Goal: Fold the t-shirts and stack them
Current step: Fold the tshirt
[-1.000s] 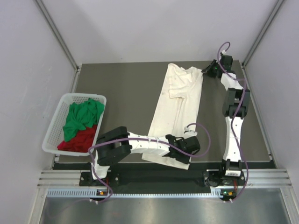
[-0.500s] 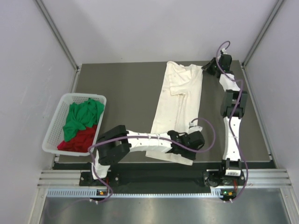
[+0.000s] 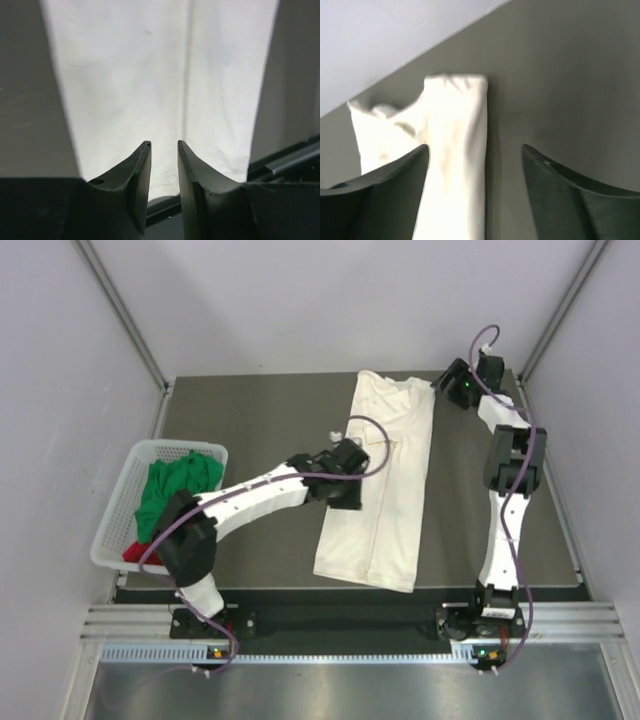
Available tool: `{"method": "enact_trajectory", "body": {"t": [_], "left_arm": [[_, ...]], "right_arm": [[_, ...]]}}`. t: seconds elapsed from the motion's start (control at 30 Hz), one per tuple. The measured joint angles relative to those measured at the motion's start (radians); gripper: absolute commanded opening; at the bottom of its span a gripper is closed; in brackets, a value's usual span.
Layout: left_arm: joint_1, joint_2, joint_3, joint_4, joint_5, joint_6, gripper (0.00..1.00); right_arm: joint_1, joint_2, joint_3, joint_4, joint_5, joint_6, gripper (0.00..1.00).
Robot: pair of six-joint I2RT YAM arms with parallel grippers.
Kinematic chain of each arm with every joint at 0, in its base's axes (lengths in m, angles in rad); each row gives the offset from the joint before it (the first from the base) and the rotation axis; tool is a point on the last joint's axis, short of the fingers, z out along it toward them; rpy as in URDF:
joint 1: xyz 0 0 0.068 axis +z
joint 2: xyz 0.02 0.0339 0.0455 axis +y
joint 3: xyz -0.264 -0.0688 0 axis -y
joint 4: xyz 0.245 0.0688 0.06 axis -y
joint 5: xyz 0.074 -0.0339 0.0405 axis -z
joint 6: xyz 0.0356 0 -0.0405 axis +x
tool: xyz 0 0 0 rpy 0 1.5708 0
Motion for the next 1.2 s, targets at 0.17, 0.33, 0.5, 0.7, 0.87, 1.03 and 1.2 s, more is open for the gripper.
{"method": "enact_trajectory", "body": {"t": [0.17, 0.33, 0.5, 0.7, 0.87, 1.03, 1.2], "left_arm": [[0.2, -0.153, -0.14, -0.019, 0.002, 0.048, 0.36], [0.288, -0.216, -0.328, -0.013, 0.087, 0.066, 0.39], [0.285, -0.214, -0.455, 0.021, 0.223, 0.065, 0.43], [0.285, -0.213, -0.495, 0.088, 0.286, 0.059, 0.43], [0.278, -0.214, -0.552, 0.117, 0.305, 0.042, 0.43], [0.254, -0.232, -0.589, 0.132, 0.31, 0.033, 0.43], [0.227, -0.243, -0.612, 0.15, 0.31, 0.016, 0.42]], "right_arm": [[-0.003, -0.275, -0.276, -0.108, 0.004, -0.013, 0.75], [0.017, -0.594, -0.568, -0.224, 0.006, -0.068, 0.66], [0.053, -0.929, -0.971, -0.318, 0.026, -0.106, 0.6], [0.122, -1.177, -1.329, -0.409, 0.056, -0.085, 0.57], [0.338, -1.288, -1.492, -0.424, 0.074, 0.002, 0.54], [0.493, -1.388, -1.604, -0.427, 0.103, 0.116, 0.53], [0.529, -1.469, -1.642, -0.451, 0.14, 0.183, 0.5]]}}
